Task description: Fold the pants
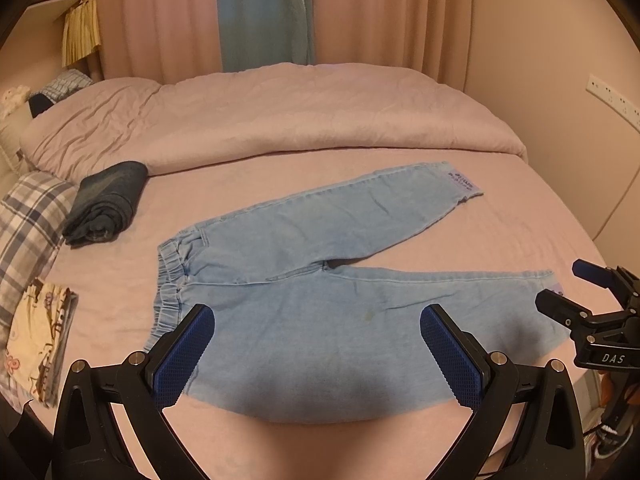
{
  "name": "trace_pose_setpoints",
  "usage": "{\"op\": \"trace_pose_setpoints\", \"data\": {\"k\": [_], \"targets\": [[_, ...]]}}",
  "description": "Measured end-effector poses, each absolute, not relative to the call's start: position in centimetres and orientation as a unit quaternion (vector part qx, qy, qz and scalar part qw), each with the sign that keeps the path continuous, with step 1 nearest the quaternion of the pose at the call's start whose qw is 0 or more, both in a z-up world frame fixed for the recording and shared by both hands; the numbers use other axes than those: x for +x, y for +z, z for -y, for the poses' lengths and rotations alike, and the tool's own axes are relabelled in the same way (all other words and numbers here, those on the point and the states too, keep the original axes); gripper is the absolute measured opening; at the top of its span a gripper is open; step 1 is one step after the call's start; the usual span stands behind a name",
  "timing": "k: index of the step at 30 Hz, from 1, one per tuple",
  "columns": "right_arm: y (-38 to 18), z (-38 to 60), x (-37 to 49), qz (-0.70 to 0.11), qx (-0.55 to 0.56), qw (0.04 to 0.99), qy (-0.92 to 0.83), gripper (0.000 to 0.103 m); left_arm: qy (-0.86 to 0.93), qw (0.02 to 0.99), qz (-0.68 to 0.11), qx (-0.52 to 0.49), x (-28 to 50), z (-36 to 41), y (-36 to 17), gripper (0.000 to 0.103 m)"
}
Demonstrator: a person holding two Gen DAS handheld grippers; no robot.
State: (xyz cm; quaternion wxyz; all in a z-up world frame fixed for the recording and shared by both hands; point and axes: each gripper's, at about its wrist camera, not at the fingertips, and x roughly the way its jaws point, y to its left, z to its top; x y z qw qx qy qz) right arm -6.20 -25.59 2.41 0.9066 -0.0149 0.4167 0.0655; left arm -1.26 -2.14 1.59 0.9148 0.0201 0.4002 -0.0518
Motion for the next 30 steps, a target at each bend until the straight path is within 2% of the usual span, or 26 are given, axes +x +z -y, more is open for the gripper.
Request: {"op": "trace_pose_setpoints", "data": {"k": [30], "targets": [[2.28,25.61,-5.66,-0.419,-0.019,0.906,0.059,0.103,-0.056,0.914,-0.402,0.023,-0.41,2.31,1.11,0.102]]}}
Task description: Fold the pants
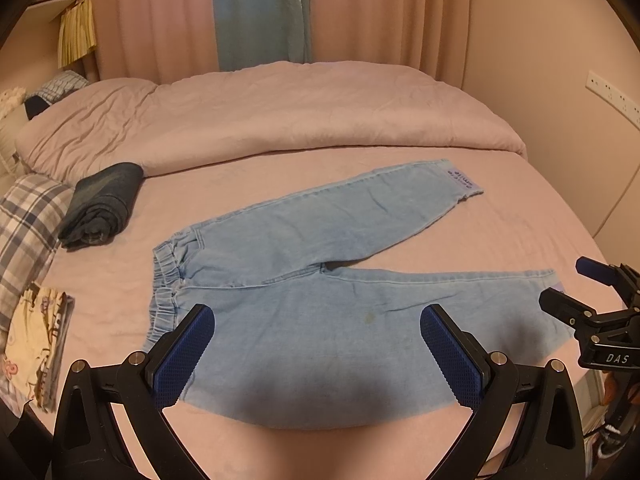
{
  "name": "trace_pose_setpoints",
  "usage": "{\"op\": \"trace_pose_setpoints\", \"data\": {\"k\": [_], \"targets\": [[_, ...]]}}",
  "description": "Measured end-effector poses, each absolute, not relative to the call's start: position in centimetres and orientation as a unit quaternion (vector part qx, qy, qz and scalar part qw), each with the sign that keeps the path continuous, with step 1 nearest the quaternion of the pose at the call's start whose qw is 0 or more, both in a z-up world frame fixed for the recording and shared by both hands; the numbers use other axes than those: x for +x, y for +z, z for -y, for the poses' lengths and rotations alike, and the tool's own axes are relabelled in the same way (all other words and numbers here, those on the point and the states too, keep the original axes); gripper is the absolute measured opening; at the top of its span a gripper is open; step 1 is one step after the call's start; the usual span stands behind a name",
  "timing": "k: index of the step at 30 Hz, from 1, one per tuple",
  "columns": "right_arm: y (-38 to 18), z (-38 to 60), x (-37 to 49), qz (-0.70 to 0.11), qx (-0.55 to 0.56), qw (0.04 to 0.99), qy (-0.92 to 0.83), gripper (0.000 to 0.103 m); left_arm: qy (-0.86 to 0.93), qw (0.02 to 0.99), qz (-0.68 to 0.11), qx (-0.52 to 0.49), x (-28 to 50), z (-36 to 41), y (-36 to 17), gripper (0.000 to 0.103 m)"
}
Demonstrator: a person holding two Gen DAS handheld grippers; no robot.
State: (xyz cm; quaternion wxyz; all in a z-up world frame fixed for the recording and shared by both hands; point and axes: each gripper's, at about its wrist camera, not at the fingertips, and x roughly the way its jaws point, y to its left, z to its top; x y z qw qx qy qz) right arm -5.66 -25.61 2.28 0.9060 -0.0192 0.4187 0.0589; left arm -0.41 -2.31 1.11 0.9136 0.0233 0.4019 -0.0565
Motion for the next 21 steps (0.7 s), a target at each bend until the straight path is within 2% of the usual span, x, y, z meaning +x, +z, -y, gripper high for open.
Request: {"op": "trace_pose_setpoints", "data": {"k": [21], "targets": [[2.6,26.9,-6.1,-0.416,-0.013,0.908,0.039,0.103,-0.067,0.914,-0.399,0.034,-0.4,3.2,1.4,0.102]]}}
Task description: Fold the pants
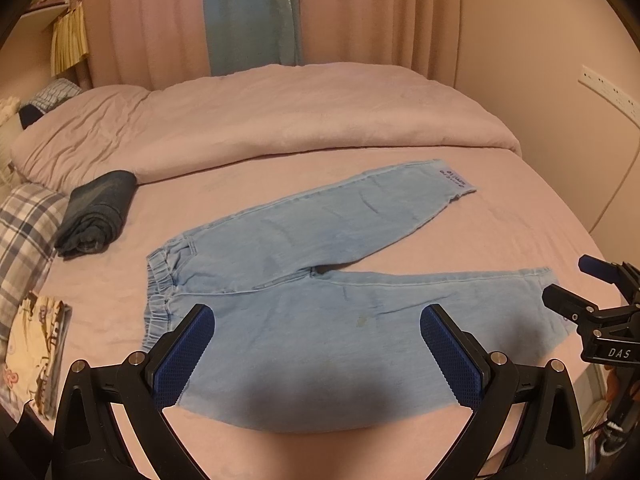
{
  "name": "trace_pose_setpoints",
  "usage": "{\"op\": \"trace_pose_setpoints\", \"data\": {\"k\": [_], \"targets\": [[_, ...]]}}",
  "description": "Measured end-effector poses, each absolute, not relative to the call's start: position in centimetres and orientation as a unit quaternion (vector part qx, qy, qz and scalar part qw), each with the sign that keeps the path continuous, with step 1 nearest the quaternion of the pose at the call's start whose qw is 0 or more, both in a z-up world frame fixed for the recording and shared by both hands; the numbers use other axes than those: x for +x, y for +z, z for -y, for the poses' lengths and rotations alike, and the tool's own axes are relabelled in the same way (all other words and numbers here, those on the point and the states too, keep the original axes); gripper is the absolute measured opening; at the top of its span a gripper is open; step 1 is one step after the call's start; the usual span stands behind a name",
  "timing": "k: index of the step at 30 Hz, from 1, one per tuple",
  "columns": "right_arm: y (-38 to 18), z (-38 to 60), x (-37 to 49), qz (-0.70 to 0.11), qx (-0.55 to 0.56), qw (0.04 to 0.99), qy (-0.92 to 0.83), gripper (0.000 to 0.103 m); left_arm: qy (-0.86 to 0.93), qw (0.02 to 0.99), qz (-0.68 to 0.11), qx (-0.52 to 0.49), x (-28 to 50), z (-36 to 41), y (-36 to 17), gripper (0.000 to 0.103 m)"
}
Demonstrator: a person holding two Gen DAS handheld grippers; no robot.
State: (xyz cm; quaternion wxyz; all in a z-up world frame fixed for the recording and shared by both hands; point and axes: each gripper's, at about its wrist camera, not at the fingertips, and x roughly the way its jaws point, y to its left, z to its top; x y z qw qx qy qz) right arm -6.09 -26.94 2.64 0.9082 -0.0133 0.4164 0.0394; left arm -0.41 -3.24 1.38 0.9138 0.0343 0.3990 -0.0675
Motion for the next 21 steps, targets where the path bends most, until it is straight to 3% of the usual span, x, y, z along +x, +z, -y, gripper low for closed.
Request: {"op": "trace_pose_setpoints", "data": {"k": [12,21], "targets": [[2.4,27.2,-5.7,-0.418,-0.011,0.908,0.039,0.103,-0.072,0.914,-0.4,0.012,0.6,2.4,0.8,0.102],[1.8,25.9,-2.7,-0.414,-0.005,0.905,0.095,0.103,-0.016,0.918,-0.394,-0.051,4.7,-4.8,-0.9,0.102]]}}
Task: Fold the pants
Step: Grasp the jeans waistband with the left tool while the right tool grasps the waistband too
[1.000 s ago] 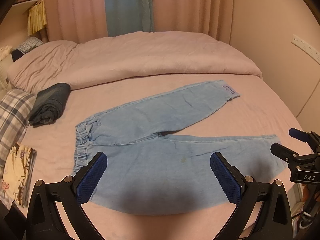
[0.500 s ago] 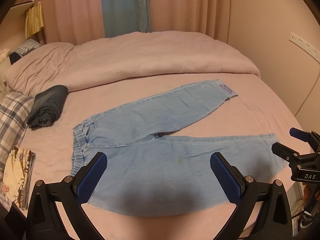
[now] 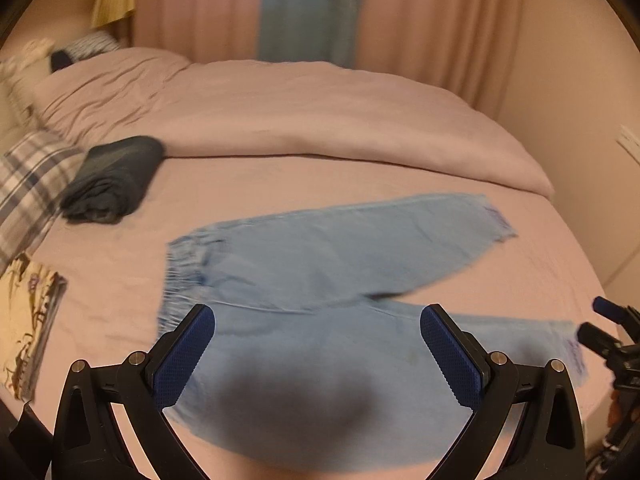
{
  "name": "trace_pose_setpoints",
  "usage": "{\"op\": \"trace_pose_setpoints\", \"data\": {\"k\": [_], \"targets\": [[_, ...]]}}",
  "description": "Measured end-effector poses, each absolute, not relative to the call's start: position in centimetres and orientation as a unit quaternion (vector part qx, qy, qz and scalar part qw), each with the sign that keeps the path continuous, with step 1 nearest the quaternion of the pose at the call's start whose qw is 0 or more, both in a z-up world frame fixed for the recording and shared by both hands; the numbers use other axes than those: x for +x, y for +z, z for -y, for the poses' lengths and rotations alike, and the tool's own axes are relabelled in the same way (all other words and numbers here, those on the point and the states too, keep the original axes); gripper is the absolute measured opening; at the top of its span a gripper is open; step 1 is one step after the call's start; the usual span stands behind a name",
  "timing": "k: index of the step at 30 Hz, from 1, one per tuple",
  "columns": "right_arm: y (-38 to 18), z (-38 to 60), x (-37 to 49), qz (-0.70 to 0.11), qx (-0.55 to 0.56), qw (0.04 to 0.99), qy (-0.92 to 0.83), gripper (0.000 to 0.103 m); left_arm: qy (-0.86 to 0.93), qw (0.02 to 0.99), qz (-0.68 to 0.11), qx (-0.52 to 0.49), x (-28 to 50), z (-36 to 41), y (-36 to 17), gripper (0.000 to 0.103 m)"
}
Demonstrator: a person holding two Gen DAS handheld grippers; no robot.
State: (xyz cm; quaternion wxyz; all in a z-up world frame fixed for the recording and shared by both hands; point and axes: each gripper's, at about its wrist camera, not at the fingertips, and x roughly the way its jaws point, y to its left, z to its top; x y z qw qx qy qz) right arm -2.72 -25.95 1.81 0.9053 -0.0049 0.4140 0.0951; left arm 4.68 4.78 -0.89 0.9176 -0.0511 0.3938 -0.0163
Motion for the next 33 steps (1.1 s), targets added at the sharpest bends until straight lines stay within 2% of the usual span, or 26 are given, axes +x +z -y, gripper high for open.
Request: {"op": "trace_pose_setpoints", "data": {"k": [8,12,20,22,25,29,30,31,32,33], "targets": [[-0.4,22.6,7.3,-0.427,-0.012,0.887,0.176,0.103,0.064,0.899,-0.424,-0.085,10.8,-13.6,-5.3,0.102],[-2.6,19.7,14.0,-0.445,-0.026,0.869,0.212,0.103,0.063,0.885,-0.438,-0.148,13.6,-17.5,-7.8,0.102],[-7.5,10.9,24.0,-0.48,-0.096,0.822,0.29,0.103,0.064,0.856,-0.476,-0.189,18.7,-21.6,-12.6,0.102],[-8.3,8.0,26.0,-0.481,-0.114,0.809,0.318,0.102,0.062,0.853,-0.483,-0.19,19.2,-22.2,-13.5,0.095],[-10.0,4.7,27.6,-0.489,-0.16,0.783,0.348,0.1,0.037,0.846,-0.493,-0.2,19.8,-22.9,-14.7,0.091],[-13.5,0.7,28.7,-0.51,-0.23,0.736,0.381,0.086,0.012,0.845,-0.508,-0.165,20.7,-22.0,-15.6,0.085],[-14.4,-0.1,28.9,-0.516,-0.245,0.725,0.385,0.079,0.007,0.847,-0.508,-0.154,20.9,-21.7,-15.6,0.079],[-14.9,-0.5,29.1,-0.522,-0.249,0.717,0.389,0.074,0.0,0.85,-0.506,-0.149,21.0,-21.4,-15.5,0.066],[-15.5,-0.8,29.1,-0.53,-0.252,0.707,0.395,0.063,-0.01,0.85,-0.503,-0.153,21.1,-21.3,-15.4,0.058],[-16.2,-1.2,28.9,-0.535,-0.263,0.697,0.399,0.06,-0.01,0.849,-0.504,-0.157,21.2,-21.3,-15.4,0.056]]}}
